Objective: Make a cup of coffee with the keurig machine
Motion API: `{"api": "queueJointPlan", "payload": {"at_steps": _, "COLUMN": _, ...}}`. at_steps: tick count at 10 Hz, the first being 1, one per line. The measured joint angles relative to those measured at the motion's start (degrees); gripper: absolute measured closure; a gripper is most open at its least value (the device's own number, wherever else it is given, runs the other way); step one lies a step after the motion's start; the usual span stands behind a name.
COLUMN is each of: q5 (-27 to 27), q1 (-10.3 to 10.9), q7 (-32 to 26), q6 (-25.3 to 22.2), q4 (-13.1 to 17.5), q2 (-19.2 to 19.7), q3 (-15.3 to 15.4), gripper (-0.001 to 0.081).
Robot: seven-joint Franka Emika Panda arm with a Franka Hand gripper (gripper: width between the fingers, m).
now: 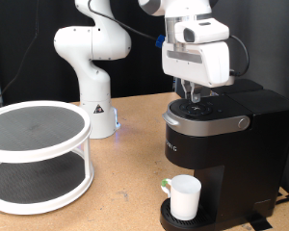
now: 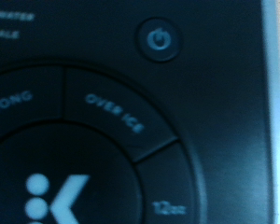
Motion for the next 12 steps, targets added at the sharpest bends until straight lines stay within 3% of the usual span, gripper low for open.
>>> {"api": "queueJointPlan", "payload": {"at_steps": 5, "q5": 0.9, "q1": 0.0, "q7": 0.1, "q6": 4.5, "q4": -2.7, "q2": -0.7, "q3": 0.4, "gripper": 0.0804}}
{"api": "queueJointPlan", "payload": {"at_steps": 12, "q5": 0.9, "q1": 0.0, "q7": 0.4, "q6": 5.0, "q4": -2.9, "q2": 0.2, "q3": 1.2, "gripper": 0.0804}}
